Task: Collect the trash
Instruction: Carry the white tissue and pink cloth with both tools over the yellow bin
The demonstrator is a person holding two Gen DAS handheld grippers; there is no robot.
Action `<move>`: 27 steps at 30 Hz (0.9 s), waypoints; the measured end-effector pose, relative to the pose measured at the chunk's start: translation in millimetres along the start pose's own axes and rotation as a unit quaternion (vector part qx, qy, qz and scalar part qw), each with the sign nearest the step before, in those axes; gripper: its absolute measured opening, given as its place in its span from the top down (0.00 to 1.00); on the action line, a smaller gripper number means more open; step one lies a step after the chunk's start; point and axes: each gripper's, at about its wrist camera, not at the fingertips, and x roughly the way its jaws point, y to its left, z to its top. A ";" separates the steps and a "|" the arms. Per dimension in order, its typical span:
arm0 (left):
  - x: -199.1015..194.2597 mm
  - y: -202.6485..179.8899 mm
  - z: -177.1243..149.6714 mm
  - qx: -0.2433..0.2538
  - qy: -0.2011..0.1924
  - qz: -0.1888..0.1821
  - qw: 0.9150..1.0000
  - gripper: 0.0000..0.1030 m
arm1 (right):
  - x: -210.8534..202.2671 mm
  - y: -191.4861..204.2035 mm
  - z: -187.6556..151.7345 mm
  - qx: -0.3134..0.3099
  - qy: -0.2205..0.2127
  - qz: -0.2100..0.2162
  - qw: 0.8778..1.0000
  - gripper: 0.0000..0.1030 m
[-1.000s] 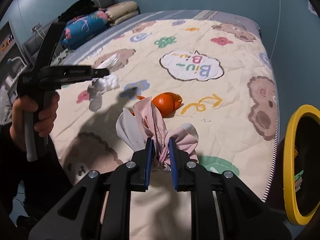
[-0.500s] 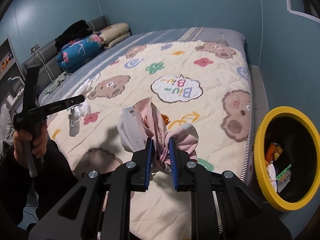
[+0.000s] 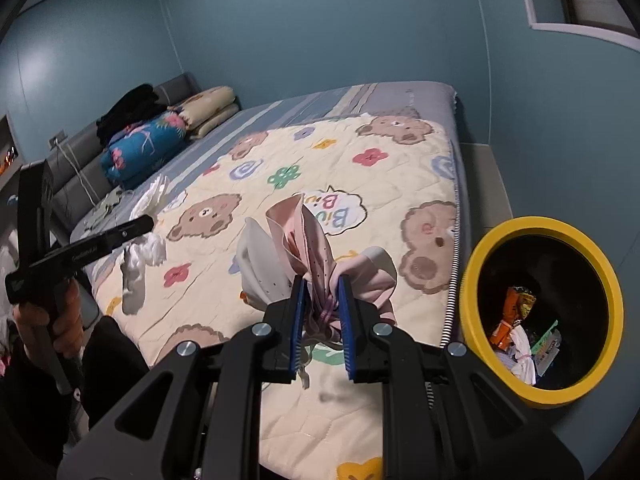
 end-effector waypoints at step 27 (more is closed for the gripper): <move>79.8 -182.9 37.5 0.103 0.033 -0.104 0.989 0.84 | -48.6 -135.4 24.7 0.092 -0.063 -0.090 0.990 0.84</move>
